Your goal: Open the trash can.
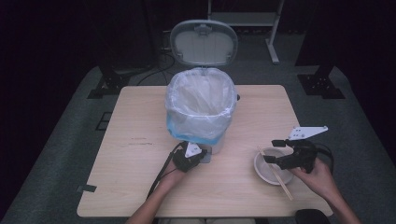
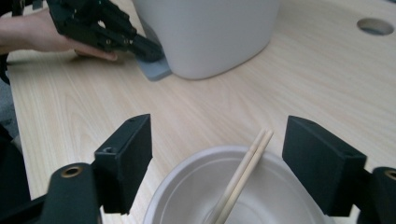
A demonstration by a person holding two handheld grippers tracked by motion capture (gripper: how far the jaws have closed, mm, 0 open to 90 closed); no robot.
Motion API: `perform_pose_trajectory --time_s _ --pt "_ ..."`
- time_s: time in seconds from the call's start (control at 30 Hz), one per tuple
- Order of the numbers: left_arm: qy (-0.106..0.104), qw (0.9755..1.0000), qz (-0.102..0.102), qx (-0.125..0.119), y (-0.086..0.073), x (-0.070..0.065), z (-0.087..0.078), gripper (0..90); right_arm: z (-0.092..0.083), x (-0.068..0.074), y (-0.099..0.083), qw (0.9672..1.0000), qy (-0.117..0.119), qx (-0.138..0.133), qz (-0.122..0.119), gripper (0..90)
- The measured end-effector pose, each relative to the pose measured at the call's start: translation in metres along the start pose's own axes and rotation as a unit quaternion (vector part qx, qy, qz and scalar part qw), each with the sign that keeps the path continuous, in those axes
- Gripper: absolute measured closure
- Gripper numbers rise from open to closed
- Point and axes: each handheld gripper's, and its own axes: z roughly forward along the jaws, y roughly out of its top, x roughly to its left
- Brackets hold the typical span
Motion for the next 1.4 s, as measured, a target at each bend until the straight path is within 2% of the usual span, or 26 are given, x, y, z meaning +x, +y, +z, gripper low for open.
perform_pose_trajectory --time_s 0.07,0.1,0.2,0.23,0.27,0.33,0.37,0.4,0.43,0.57,0.63,0.7,0.9,1.03,1.1,1.13,1.23,1.27,1.3,1.33,1.37,1.4 --pt "-0.001 1.0000 -0.006 0.000 0.000 -0.001 0.000 88.3 0.002 0.000 -0.003 1.0000 -0.001 0.009 0.001 27.3" --pt "-0.001 1.0000 0.005 -0.001 0.000 0.001 0.000 88.3 0.003 0.000 -0.005 0.9999 -0.002 0.013 0.002 28.1" --pt "0.000 0.9999 -0.017 -0.003 -0.001 -0.002 0.000 88.3 0.006 0.000 -0.010 0.9995 -0.001 0.029 0.013 31.2" --pt "0.002 1.0000 0.002 -0.007 -0.001 0.000 0.000 88.3 0.008 0.000 -0.011 0.9993 -0.001 0.035 0.014 33.0" --pt "0.003 0.9997 -0.019 -0.012 -0.002 -0.003 0.001 88.3 0.009 0.000 -0.012 0.9990 -0.003 0.043 0.014 35.9" --pt "0.004 0.9997 -0.019 -0.012 -0.002 -0.003 0.001 88.3 0.012 0.000 -0.013 0.9983 -0.011 0.056 0.014 38.4" --pt "0.003 0.9999 -0.012 -0.012 -0.002 -0.002 0.001 88.3 0.014 0.000 -0.014 0.9978 -0.014 0.064 0.014 39.7" --pt "0.002 0.9999 -0.009 -0.011 -0.002 -0.002 0.001 88.3 0.016 -0.001 -0.015 0.9971 -0.017 0.073 0.013 41.0" --pt "0.007 0.9999 0.011 -0.010 -0.001 0.001 0.000 88.3 0.019 -0.001 -0.016 0.9962 -0.019 0.084 0.013 40.6" --pt "0.003 0.9999 -0.005 -0.014 -0.002 -0.001 0.001 88.1 0.031 0.001 -0.020 0.9900 -0.036 0.137 0.002 43.9" --pt "0.002 0.9999 0.002 -0.010 -0.002 -0.001 0.000 88.1 0.035 0.000 -0.022 0.9876 -0.043 0.151 0.002 48.5" --pt "-0.001 0.9999 -0.003 -0.012 -0.002 0.000 0.001 88.2 0.037 -0.002 -0.024 0.9863 -0.043 0.159 0.007 55.2" --pt "0.000 0.9999 -0.003 -0.012 -0.002 -0.001 0.001 88.1 0.038 -0.007 -0.025 0.9848 -0.028 0.171 0.015 78.2" --pt "-0.001 0.9999 -0.004 -0.015 -0.002 -0.001 0.001 88.1 0.037 -0.007 -0.022 0.9841 -0.028 0.175 0.013 78.7" --pt "0.004 0.9999 0.010 -0.012 -0.001 0.001 0.000 88.1 0.035 -0.007 -0.020 0.9846 -0.025 0.172 0.019 78.9" --pt "0.001 1.0000 0.001 -0.008 -0.002 0.000 0.000 88.1 0.034 -0.007 -0.019 0.9851 -0.024 0.169 0.022 78.9" --pt "-0.001 0.9999 -0.002 -0.012 -0.002 0.000 0.000 88.1 0.027 -0.007 -0.013 0.9870 -0.016 0.158 0.027 79.0" --pt "-0.002 0.9998 -0.014 -0.013 -0.002 -0.001 0.001 88.1 0.025 -0.007 -0.010 0.9879 -0.012 0.152 0.028 79.0" --pt "-0.002 0.9999 -0.009 -0.012 -0.002 0.000 0.000 88.1 0.023 -0.006 -0.007 0.9887 -0.010 0.147 0.027 79.1" --pt "-0.003 0.9999 -0.009 -0.012 -0.002 0.000 0.000 88.1 0.020 -0.004 -0.004 0.9891 -0.010 0.144 0.027 79.1" --pt "-0.004 0.9997 -0.021 -0.013 -0.003 -0.001 0.001 88.1 0.018 -0.003 -0.001 0.9897 -0.012 0.140 0.024 79.1" --pt "-0.005 0.9996 -0.023 -0.013 -0.003 -0.001 0.001 88.1 0.015 -0.001 0.003 0.9902 -0.014 0.137 0.022 79.1"
